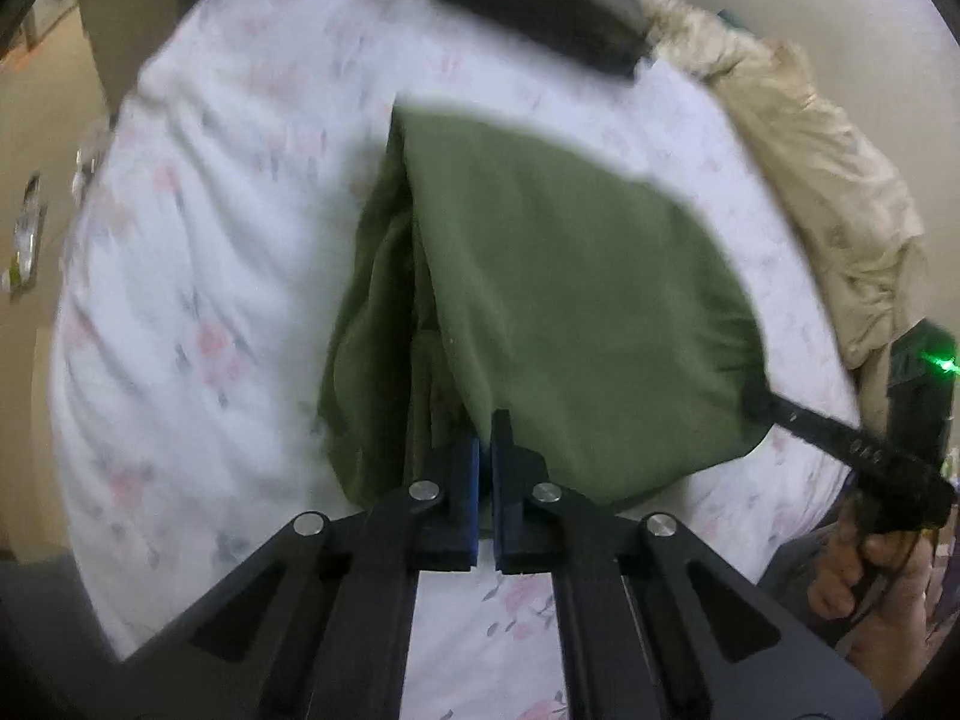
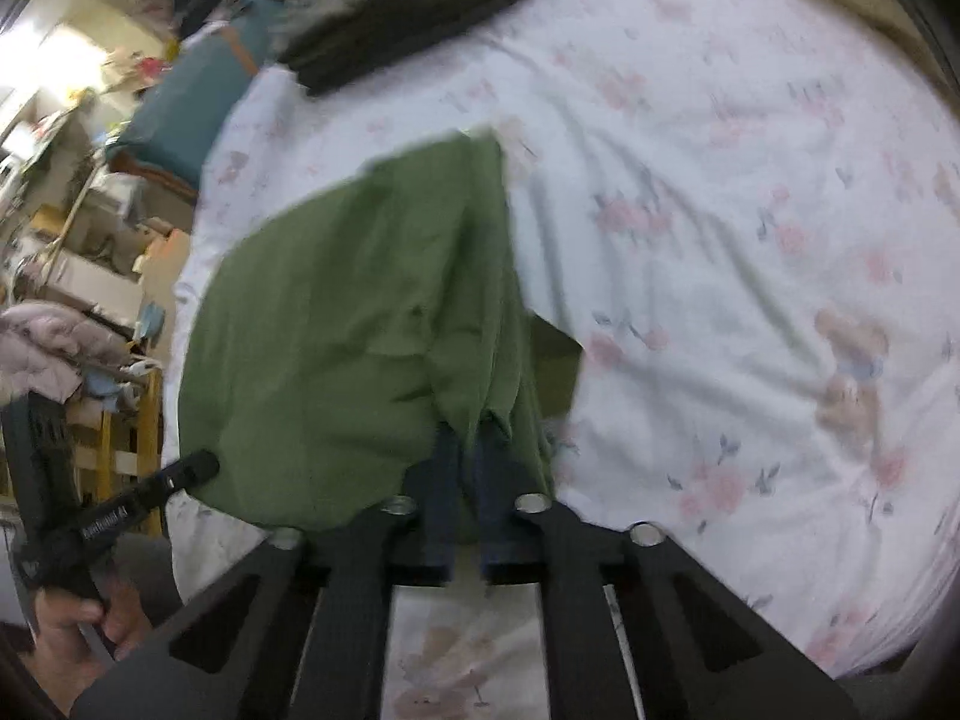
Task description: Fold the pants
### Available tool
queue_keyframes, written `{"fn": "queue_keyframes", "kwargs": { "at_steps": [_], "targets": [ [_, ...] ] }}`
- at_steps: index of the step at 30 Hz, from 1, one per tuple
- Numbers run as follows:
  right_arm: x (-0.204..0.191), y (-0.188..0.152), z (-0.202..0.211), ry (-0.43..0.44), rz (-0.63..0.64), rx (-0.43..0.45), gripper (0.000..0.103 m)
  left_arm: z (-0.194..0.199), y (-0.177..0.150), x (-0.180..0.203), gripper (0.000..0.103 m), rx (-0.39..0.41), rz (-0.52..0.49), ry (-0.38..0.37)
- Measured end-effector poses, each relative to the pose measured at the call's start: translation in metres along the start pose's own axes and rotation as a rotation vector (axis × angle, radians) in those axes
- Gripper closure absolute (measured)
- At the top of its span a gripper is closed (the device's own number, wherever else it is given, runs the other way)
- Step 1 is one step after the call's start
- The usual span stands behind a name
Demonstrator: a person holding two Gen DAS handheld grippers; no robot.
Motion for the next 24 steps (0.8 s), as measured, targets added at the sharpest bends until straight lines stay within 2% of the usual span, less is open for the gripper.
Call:
{"fn": "queue_keyframes", "kwargs": {
  "at_steps": [3,4,5,7,10,12,13,15,16,18,19,20,24],
  "targets": [
    [-0.01,0.0,0.02,0.119,0.008,0.049,0.101,0.028,0.013,0.0,0.103,0.059,-0.002,-0.051],
    [-0.013,-0.002,0.027,0.171,0.003,0.059,0.101,0.032,0.014,-0.004,0.103,0.057,0.007,-0.055],
    [-0.014,-0.004,0.03,0.174,0.006,0.061,0.101,0.03,0.011,-0.008,0.103,0.027,0.01,-0.045],
    [-0.014,-0.012,0.021,0.118,0.017,0.021,0.101,0.01,0.001,-0.018,0.103,-0.048,0.038,-0.008],
    [-0.001,-0.024,-0.017,0.018,-0.021,-0.12,0.101,-0.022,-0.019,-0.02,0.102,-0.141,0.024,0.088],
    [0.003,-0.025,-0.034,0.002,-0.054,-0.176,0.099,-0.037,-0.025,-0.021,0.1,-0.172,0.013,0.136],
    [0.004,-0.025,-0.036,-0.004,-0.06,-0.18,0.094,-0.041,-0.025,-0.02,0.098,-0.179,0.018,0.144],
    [0.003,-0.022,-0.032,-0.017,-0.056,-0.164,0.092,-0.038,-0.022,-0.021,0.096,-0.175,0.043,0.137],
    [0.003,-0.019,-0.026,-0.015,-0.062,-0.146,0.09,-0.034,-0.021,-0.022,0.091,-0.17,0.053,0.135],
    [0.001,-0.016,-0.014,-0.009,-0.062,-0.116,0.089,-0.021,-0.018,-0.023,0.069,-0.154,0.056,0.169],
    [0.001,-0.011,-0.007,-0.012,-0.057,-0.094,0.088,-0.013,-0.018,-0.024,0.053,-0.142,0.055,0.198],
    [0.002,-0.007,-0.002,-0.012,-0.056,-0.078,0.086,-0.005,-0.014,-0.026,0.047,-0.118,0.059,0.212],
    [0.009,0.024,0.018,0.014,-0.07,0.002,0.056,0.024,0.015,-0.028,0.047,-0.043,0.075,0.196]
  ]
}}
Point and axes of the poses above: each gripper's, at about its wrist camera, not at the fingertips, and z roughly against the way its jaws point, x to its right, y to its top, the point moved 3 cm from there along -z, roughly the way its jaws point, and after that the axes turned 2 degrees about z, right-handed, at the moved point
